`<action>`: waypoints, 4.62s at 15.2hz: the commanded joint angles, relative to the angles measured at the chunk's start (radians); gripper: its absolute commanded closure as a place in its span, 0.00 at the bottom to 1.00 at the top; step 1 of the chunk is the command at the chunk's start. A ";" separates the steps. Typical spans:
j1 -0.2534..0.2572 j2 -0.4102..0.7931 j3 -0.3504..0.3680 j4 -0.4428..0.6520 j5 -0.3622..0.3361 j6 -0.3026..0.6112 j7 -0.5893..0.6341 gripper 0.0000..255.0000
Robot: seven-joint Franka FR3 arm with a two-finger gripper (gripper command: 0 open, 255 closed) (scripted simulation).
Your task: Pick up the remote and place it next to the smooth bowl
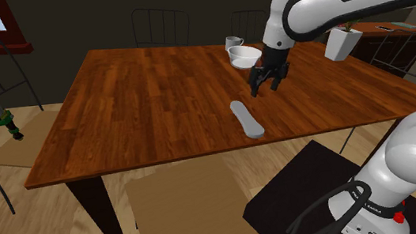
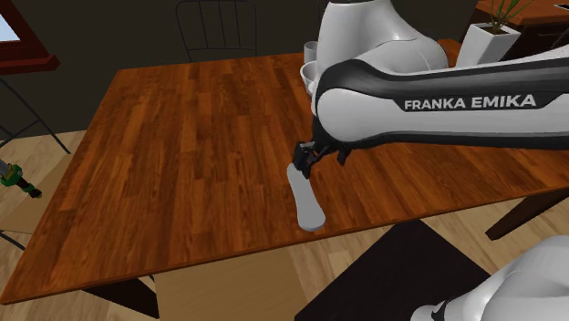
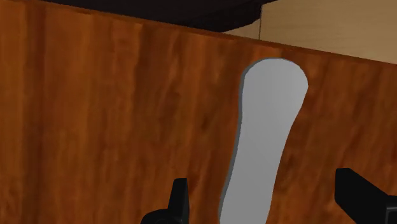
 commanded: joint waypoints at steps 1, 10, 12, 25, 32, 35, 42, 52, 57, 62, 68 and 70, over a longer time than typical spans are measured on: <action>-0.008 0.064 0.016 -0.006 0.007 0.066 0.050 0.00; -0.027 0.276 0.057 -0.017 0.006 0.278 0.177 0.00; -0.027 0.296 0.059 -0.028 0.003 0.308 0.179 0.00; -0.028 0.312 0.060 -0.036 0.001 0.332 0.182 1.00; -0.027 0.301 0.060 -0.031 0.003 0.317 0.180 1.00; -0.027 0.273 0.057 -0.014 0.007 0.271 0.177 1.00; -0.025 0.214 0.050 0.033 0.013 0.166 0.172 1.00; -0.025 0.153 0.040 0.118 0.016 0.021 0.169 1.00; -0.026 0.133 0.036 0.168 0.015 -0.050 0.169 1.00; -0.048 0.148 0.003 0.218 0.000 -0.087 0.126 1.00; -0.109 0.241 -0.083 0.307 -0.038 -0.088 -0.001 1.00; -0.128 0.279 -0.109 0.346 -0.046 -0.091 -0.042 1.00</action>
